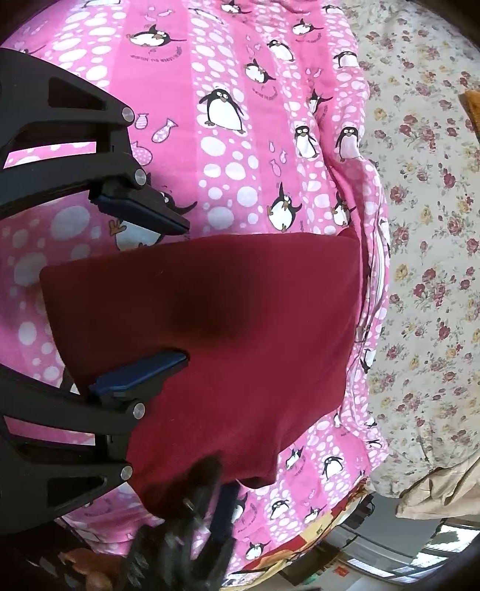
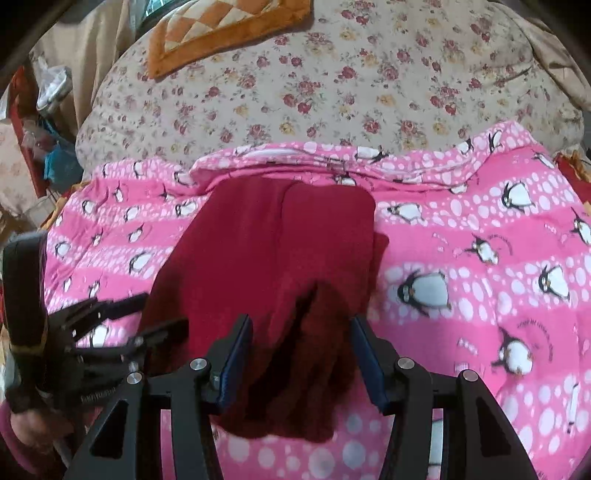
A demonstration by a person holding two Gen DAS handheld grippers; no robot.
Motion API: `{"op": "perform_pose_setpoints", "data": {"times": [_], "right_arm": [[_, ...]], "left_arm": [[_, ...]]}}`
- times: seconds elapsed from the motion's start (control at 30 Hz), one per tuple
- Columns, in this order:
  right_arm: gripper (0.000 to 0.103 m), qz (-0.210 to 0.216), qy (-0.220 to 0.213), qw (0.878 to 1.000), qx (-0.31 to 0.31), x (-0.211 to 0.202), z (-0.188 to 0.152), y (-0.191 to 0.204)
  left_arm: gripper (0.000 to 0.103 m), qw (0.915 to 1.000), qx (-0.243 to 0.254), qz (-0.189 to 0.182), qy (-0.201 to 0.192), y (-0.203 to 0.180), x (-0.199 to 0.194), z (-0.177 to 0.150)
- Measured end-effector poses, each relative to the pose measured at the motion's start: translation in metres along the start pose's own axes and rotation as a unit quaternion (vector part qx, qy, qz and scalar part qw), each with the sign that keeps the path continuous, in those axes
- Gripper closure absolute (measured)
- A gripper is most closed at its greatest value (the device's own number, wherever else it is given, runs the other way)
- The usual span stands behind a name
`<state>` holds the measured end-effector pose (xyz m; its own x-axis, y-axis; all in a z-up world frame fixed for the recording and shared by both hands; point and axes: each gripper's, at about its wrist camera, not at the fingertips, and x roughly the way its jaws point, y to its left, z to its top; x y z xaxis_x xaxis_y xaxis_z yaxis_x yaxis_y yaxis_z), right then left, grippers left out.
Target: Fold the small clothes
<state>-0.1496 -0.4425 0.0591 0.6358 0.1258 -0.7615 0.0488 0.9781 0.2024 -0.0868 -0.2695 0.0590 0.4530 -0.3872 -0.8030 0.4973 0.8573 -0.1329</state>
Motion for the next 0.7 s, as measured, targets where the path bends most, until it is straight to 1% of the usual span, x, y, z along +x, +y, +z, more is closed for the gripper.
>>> {"op": "perform_pose_setpoints", "data": {"times": [0.03, 0.07, 0.17, 0.3, 0.37, 0.43, 0.5, 0.53, 0.57, 0.63, 0.7], "right_arm": [[0.054, -0.006, 0.011, 1.000, -0.005, 0.006, -0.003, 0.001], [0.055, -0.010, 0.027, 1.000, -0.009, 0.015, -0.007, 0.001], [0.055, -0.005, 0.030, 1.000, 0.002, 0.024, -0.013, -0.005], [0.055, -0.002, 0.036, 0.999, 0.012, 0.020, -0.015, -0.008], [0.054, 0.008, 0.038, 0.999, 0.029, 0.012, -0.015, -0.010], [0.053, 0.015, 0.030, 0.998, 0.044, 0.000, -0.014, -0.014], [0.049, 0.015, 0.017, 0.999, 0.048, -0.011, -0.012, -0.015], [0.041, 0.013, 0.006, 0.999, 0.052, -0.017, -0.011, -0.016], [0.029, 0.013, -0.004, 0.998, 0.057, -0.022, -0.009, -0.018], [0.024, 0.017, -0.019, 0.997, 0.071, -0.027, -0.004, -0.022], [0.024, 0.029, -0.023, 0.995, 0.091, -0.025, 0.004, -0.029]], "left_arm": [[0.037, 1.0000, 0.000, 0.001, 0.001, 0.000, 0.000, 0.000], [0.037, 1.0000, 0.000, 0.002, 0.002, -0.001, 0.000, -0.001], [0.037, 1.0000, 0.001, 0.005, 0.001, -0.002, 0.000, -0.002], [0.037, 1.0000, 0.001, 0.006, 0.001, -0.002, -0.001, -0.003], [0.037, 1.0000, -0.006, 0.000, 0.002, 0.000, -0.002, -0.003], [0.037, 0.9999, -0.013, -0.007, 0.004, 0.003, -0.004, -0.002], [0.037, 0.9994, -0.026, -0.022, 0.006, 0.008, -0.006, -0.001], [0.037, 0.9990, -0.033, -0.031, 0.005, 0.011, -0.008, 0.001], [0.037, 0.9984, -0.040, -0.039, 0.004, 0.015, -0.010, 0.002], [0.037, 0.9969, -0.056, -0.055, 0.000, 0.021, -0.012, 0.006], [0.037, 0.9947, -0.070, -0.075, 0.002, 0.026, -0.011, 0.010]]}}
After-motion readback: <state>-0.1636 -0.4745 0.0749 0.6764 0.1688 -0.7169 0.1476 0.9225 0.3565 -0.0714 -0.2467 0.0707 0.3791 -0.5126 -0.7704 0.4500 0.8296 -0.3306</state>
